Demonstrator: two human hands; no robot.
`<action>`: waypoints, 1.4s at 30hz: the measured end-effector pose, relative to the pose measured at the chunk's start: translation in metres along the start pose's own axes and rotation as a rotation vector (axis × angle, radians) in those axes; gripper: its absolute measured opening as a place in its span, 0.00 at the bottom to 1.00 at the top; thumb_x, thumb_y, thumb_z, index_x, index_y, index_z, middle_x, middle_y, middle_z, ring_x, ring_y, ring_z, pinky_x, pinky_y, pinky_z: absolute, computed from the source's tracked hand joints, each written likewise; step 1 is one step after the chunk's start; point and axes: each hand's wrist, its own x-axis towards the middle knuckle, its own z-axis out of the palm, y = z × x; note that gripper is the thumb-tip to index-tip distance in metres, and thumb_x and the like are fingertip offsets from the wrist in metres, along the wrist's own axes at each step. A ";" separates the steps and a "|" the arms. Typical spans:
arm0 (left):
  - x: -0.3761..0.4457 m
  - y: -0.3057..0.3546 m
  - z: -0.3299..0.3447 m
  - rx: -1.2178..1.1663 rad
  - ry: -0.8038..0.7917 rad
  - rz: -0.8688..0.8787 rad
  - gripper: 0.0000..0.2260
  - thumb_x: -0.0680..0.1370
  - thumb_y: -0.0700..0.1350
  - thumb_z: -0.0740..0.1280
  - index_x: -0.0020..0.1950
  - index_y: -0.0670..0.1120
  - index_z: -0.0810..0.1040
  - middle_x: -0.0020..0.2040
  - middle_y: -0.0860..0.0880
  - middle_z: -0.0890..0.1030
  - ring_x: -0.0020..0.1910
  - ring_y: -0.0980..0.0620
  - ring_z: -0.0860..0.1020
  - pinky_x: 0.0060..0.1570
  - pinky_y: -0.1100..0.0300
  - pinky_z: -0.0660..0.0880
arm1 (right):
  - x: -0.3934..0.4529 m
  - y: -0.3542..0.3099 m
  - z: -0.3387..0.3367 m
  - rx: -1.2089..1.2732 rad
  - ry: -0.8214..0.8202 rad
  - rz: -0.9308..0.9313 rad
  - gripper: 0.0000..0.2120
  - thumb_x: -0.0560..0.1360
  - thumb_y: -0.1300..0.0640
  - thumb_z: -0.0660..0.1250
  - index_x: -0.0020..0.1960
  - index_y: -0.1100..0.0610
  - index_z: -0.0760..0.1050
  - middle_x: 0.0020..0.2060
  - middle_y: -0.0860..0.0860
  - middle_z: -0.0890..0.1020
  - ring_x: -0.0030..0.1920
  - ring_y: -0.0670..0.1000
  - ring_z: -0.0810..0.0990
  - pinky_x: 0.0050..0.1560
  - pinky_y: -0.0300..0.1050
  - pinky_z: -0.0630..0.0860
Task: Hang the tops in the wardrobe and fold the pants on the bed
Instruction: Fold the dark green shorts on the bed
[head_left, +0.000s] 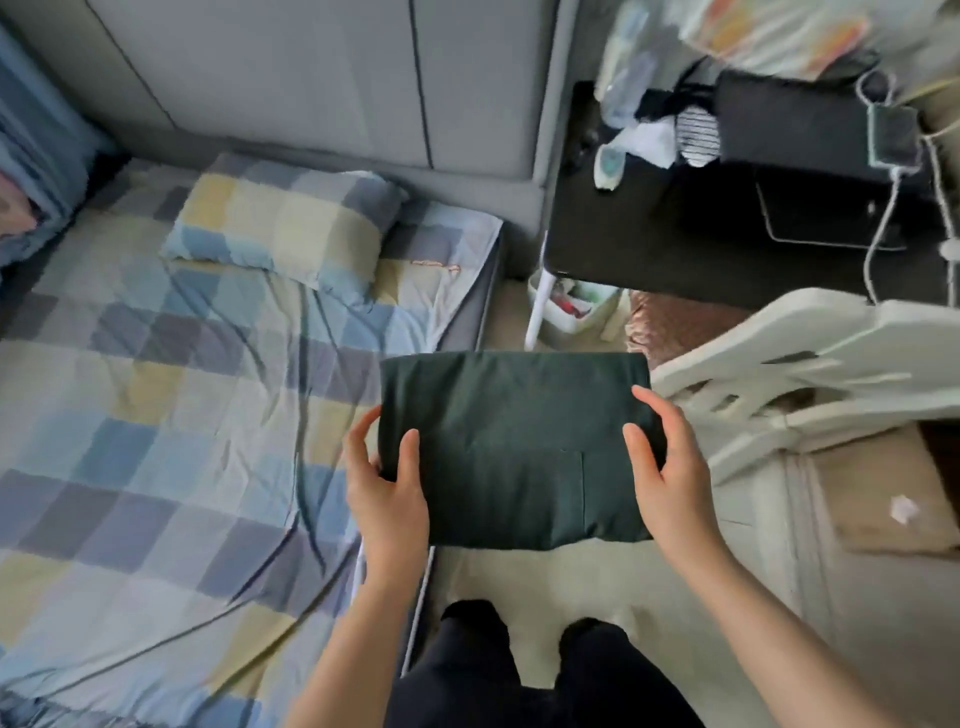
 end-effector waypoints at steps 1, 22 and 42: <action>-0.005 0.005 0.018 0.001 -0.047 0.010 0.13 0.79 0.50 0.67 0.61 0.64 0.71 0.58 0.48 0.80 0.52 0.50 0.81 0.53 0.48 0.79 | -0.003 0.010 -0.016 0.004 0.038 0.028 0.17 0.80 0.55 0.61 0.68 0.51 0.69 0.62 0.42 0.73 0.63 0.39 0.69 0.64 0.32 0.63; -0.261 0.037 0.422 0.240 -0.878 -0.053 0.13 0.79 0.50 0.66 0.61 0.64 0.70 0.62 0.51 0.77 0.59 0.50 0.77 0.61 0.47 0.76 | -0.089 0.239 -0.384 0.005 0.645 0.597 0.16 0.80 0.54 0.60 0.67 0.46 0.68 0.61 0.41 0.72 0.61 0.40 0.69 0.62 0.40 0.66; -0.399 0.078 0.731 0.365 -1.825 0.024 0.21 0.77 0.41 0.70 0.65 0.58 0.68 0.60 0.48 0.77 0.57 0.46 0.79 0.51 0.51 0.82 | -0.082 0.328 -0.546 0.005 1.348 1.067 0.22 0.74 0.56 0.71 0.67 0.49 0.71 0.62 0.53 0.76 0.62 0.55 0.75 0.61 0.47 0.71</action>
